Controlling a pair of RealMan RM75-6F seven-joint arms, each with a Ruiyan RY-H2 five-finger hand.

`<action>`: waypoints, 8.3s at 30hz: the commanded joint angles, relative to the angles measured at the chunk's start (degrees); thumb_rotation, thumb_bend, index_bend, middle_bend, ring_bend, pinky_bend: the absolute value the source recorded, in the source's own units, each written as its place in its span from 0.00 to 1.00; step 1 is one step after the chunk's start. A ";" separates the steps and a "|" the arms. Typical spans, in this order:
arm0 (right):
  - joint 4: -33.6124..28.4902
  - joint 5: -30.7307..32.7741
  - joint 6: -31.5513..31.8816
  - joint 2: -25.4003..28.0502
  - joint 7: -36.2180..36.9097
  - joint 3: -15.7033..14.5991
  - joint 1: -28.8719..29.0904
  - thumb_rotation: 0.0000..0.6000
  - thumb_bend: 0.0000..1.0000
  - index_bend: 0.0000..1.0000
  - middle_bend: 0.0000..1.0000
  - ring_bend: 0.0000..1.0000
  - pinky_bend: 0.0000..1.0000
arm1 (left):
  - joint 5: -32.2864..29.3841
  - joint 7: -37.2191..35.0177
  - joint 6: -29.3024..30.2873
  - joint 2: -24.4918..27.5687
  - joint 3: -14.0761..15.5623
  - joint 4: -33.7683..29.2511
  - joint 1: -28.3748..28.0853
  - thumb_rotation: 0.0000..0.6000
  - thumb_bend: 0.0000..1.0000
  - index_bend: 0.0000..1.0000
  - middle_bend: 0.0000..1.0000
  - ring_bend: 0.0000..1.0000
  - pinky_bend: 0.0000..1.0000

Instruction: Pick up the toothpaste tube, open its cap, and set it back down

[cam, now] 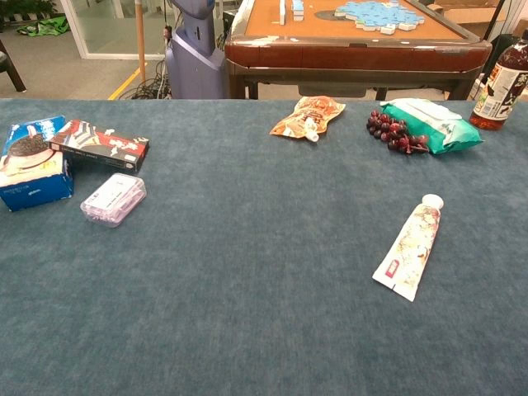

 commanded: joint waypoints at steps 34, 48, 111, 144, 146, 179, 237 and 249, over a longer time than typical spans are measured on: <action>-0.14 3.75 -30.12 0.54 -5.72 0.44 19.00 1.00 0.12 0.23 0.36 0.19 0.19 | 1.04 -2.19 2.67 2.19 1.59 -0.85 2.33 1.00 0.31 0.13 0.34 0.34 0.11; 9.25 7.77 -38.78 -7.81 -7.52 0.21 26.99 1.00 0.11 0.16 0.33 0.19 0.19 | 1.39 -3.09 2.76 1.97 1.95 -0.40 2.85 1.00 0.31 0.13 0.34 0.34 0.11; 19.09 5.03 -34.12 -24.23 -14.49 -2.20 36.20 1.00 0.18 0.00 0.30 0.15 0.19 | 1.42 -4.53 3.45 3.42 1.79 -0.91 4.17 1.00 0.31 0.13 0.34 0.34 0.11; 22.92 3.72 -31.43 -25.34 -13.82 -2.69 35.27 1.00 0.21 0.29 0.34 0.21 0.19 | 1.69 -5.78 3.42 3.69 2.00 -0.49 4.57 1.00 0.31 0.13 0.34 0.34 0.11; 23.47 3.69 -31.64 -25.60 -13.63 -2.58 35.40 1.00 0.25 0.31 0.35 0.22 0.19 | 1.71 -5.90 3.55 3.67 2.01 -0.39 4.67 1.00 0.31 0.13 0.34 0.34 0.11; 25.17 4.60 -34.70 -26.06 -13.88 -2.31 36.79 1.00 0.36 0.48 0.48 0.31 0.19 | 1.78 -6.40 3.90 3.57 1.74 0.11 4.93 1.00 0.31 0.13 0.34 0.34 0.11; 6.26 13.30 -54.35 -7.20 -14.37 3.13 61.26 1.00 0.99 0.84 0.74 0.65 0.32 | 5.11 -4.56 -46.37 8.14 -5.30 -4.65 -40.22 1.00 0.31 0.07 0.51 0.47 0.11; 5.09 14.81 -53.34 -7.63 -14.68 1.85 62.93 1.00 0.99 0.85 0.74 0.66 0.32 | -2.64 5.83 -50.61 4.47 -5.70 -3.98 -45.36 1.00 0.31 0.04 0.53 0.48 0.11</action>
